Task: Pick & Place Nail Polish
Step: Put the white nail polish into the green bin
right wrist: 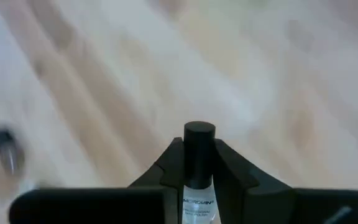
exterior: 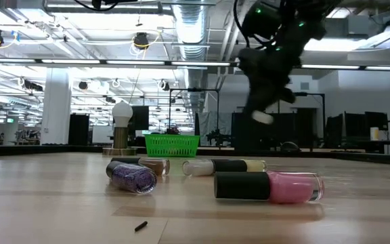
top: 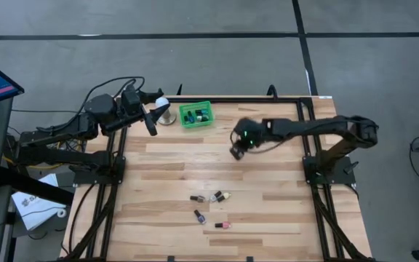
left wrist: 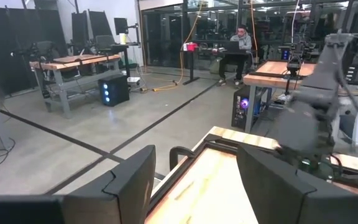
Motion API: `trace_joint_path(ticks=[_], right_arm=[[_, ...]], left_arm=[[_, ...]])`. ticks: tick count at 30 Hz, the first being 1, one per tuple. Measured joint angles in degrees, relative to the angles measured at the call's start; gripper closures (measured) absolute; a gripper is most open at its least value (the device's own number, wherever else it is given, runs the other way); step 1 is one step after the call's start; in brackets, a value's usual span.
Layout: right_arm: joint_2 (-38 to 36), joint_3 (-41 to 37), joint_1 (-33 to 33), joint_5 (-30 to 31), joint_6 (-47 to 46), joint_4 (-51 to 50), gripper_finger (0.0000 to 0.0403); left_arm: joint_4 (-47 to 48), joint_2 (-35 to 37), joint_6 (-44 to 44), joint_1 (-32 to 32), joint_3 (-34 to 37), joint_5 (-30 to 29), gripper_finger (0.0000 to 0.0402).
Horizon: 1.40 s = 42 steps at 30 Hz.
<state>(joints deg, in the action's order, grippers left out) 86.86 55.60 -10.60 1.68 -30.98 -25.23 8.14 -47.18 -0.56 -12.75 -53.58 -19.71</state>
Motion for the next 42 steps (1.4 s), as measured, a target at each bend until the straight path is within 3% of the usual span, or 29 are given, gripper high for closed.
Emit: trace_joint_path(ticks=[5, 13, 22, 30, 42], right_arm=[[4.8, 7.0, -5.4, -1.9, 9.6, 1.6, 0.0360], [20.4, 29.1, -9.3, -4.4, 25.0, -1.4, 0.0360], [37.2, 51.3, -11.3, -4.9, 35.0, -8.4, 0.0360], [43.6, 58.4, -12.5, -4.4, 37.7, -12.9, 0.0360], [43.7, 59.2, -14.5, -1.8, 43.0, -15.3, 0.0359]], left_arm=[[0.0, 0.0, 0.0, 0.0, 0.0, 0.0, 0.0181], [0.0, 0.0, 0.0, 0.0, 0.0, -1.0, 0.0181], [0.0, 0.0, 0.0, 0.0, 0.0, -2.5, 0.0181], [0.0, 0.0, 0.0, 0.0, 0.0, -2.8, 0.0181], [0.0, 0.0, 1.0, 0.0, 0.0, -2.8, 0.0181]])
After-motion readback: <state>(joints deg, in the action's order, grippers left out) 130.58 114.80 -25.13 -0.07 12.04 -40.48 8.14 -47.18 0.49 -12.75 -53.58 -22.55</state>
